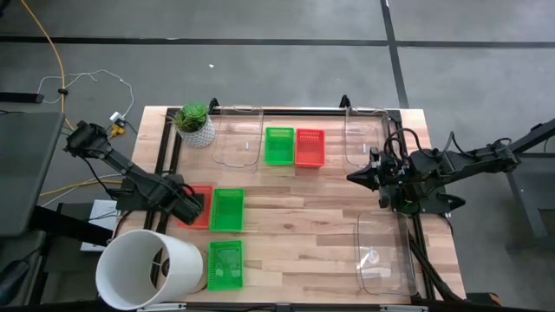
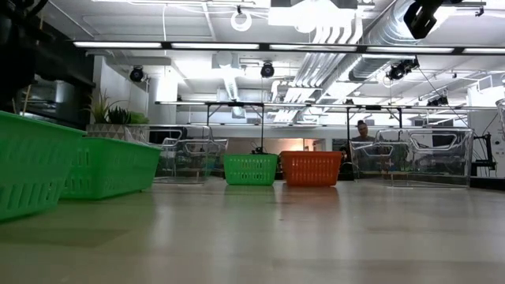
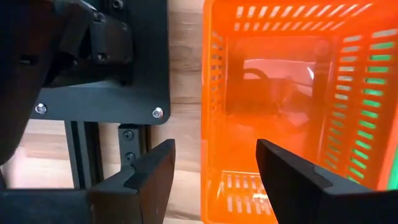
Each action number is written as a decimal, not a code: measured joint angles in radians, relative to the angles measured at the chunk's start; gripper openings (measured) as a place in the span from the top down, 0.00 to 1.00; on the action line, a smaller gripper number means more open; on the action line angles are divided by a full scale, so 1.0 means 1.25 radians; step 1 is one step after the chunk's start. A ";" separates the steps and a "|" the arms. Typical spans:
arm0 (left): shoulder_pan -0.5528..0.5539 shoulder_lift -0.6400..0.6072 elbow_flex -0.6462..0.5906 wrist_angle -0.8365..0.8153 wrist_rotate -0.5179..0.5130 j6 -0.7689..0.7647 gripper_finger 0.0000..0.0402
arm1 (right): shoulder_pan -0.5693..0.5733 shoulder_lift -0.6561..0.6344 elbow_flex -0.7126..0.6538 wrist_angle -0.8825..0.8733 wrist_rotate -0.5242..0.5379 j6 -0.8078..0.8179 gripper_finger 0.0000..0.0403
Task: Stack baskets by color
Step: Stack the bottom orange bin on the top orange bins
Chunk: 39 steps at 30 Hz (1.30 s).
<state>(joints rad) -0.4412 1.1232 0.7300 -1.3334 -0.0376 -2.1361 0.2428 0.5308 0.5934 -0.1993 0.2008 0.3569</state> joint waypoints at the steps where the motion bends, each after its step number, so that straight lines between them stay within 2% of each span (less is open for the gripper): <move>1: 0.000 0.006 0.000 0.000 0.001 0.001 0.47 | 0.000 0.000 0.000 0.000 0.000 0.000 1.00; 7: -0.005 0.080 0.002 0.028 0.059 0.044 0.47 | 0.000 0.000 0.000 -0.003 0.000 0.000 1.00; 18: -0.009 0.217 0.003 0.120 0.033 0.001 0.47 | 0.000 0.000 0.000 -0.003 0.000 0.000 1.00; 26: -0.009 0.242 0.003 0.155 -0.003 -0.056 0.47 | 0.000 0.000 0.000 -0.005 0.000 -0.009 1.00; 39: -0.009 0.241 0.003 0.234 -0.051 -0.083 0.47 | 0.000 0.000 0.000 -0.006 0.028 -0.025 1.00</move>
<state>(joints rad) -0.4519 1.4250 0.7334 -1.0410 -0.1013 -2.2402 0.2424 0.5306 0.5934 -0.2073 0.2359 0.3253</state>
